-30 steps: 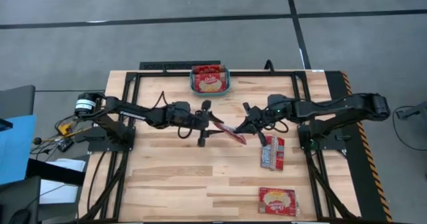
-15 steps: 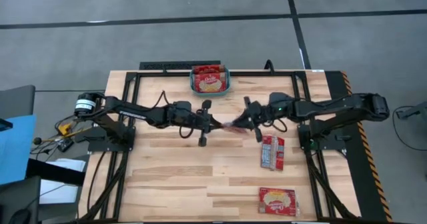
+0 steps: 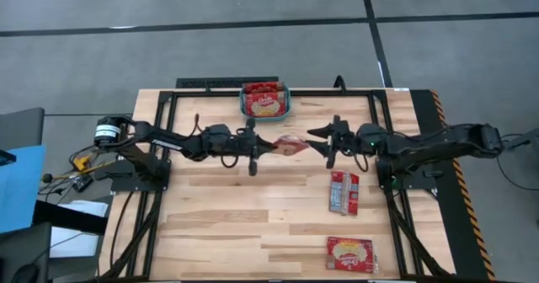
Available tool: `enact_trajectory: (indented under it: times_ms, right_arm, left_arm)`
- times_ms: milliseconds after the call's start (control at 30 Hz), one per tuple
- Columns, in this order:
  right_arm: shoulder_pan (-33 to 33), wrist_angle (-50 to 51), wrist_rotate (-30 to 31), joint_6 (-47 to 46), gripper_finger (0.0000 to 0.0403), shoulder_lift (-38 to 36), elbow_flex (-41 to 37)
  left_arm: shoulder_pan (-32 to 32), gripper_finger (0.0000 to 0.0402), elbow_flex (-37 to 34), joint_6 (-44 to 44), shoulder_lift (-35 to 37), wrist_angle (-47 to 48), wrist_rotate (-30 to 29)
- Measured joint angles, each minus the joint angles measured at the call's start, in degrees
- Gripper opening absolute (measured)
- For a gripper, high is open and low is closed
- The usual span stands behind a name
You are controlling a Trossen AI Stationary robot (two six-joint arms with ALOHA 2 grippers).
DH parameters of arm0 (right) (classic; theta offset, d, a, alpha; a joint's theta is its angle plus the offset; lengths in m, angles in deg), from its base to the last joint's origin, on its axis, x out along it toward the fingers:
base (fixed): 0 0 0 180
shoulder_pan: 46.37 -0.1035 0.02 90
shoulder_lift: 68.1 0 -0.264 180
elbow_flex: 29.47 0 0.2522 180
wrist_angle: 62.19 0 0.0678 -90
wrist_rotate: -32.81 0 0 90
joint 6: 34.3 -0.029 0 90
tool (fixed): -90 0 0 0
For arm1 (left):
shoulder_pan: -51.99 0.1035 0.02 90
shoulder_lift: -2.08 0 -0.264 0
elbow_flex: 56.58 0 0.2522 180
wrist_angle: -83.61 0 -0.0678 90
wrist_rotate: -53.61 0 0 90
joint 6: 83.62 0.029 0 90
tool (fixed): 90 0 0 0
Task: Sort popcorn bags into baskets
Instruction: Put the red popcorn bag into the green basket
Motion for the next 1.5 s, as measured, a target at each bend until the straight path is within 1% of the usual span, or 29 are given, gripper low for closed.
enact_trajectory:
  times_ms: [67, 200, 300, 400, 567, 767, 900, 1033, 1133, 1200, 1300, 1400, 1500]
  right_arm:
    - [-1.57, -7.94, 2.17, -1.07, 0.0224, 0.87, -3.06]
    - [-5.54, -23.14, 9.09, -0.18, 0.0223, 4.62, -7.81]
    - [-7.13, -27.93, 12.19, 0.62, 0.0218, 8.42, -8.1]
    - [-7.4, -33.25, 12.47, 0.6, 0.0214, 13.52, -7.52]
    - [-9.44, -40.46, 12.27, 1.67, 0.0213, 22.45, -4.09]
    - [-11.62, -45.08, 12.26, 8.08, 0.0217, 32.68, 3.16]
    - [-12.41, -49.52, 12.05, 12.21, 0.0216, 36.97, 6.22]
    - [-12.58, -52.94, 12.62, 14.45, 0.0216, 37.72, 5.77]
    - [-12.6, -53.99, 13.76, 15.18, 0.0211, 35.66, 3.2]
    - [-12.96, -54.35, 13.71, 13.44, 0.0208, 33.66, 0.89]
    - [-13.66, -54.65, 12.06, 10.37, 0.0206, 30.91, -1.73]
    - [-14.54, -54.6, 11.87, 9.45, 0.021, 30.8, -2.03]
    - [-15.34, -54.74, 11.81, 9.73, 0.0216, 32.77, -0.29]
  left_arm:
    - [0.38, 0.0, -2.79, -1.78, 0.0, -6.51, 0.08]
    - [0.43, 0.0, -7.68, -3.84, 0.0, -21.22, -0.18]
    - [-0.19, 0.0, -9.81, -4.37, 0.0, -29.64, 0.02]
    - [-0.95, 0.0, -9.88, -4.37, 0.0, -33.81, 0.06]
    - [-2.39, 0.0, -7.68, -2.96, 0.0, -34.73, 2.79]
    - [-3.63, 0.0, -5.82, -1.92, 0.0, -36.06, 2.61]
    - [-3.82, 0.0, -5.48, -1.53, 0.0, -37.14, 2.35]
    - [-3.76, 0.0, -5.48, -0.75, 0.0, -36.75, 1.35]
    - [-3.76, 0.0, -5.5, 0.4, 0.49, -36.92, 1.41]
    - [-3.76, 0.0, -5.5, 1.5, 1.51, -37.07, 1.38]
    - [-3.76, 0.0, -5.5, 2.62, 2.58, -37.12, 1.37]
    - [-3.76, 0.0, -5.5, 2.62, 2.6, -37.56, 1.37]
    - [-3.74, 0.0, -5.5, 3.82, 2.6, -37.88, 0.5]
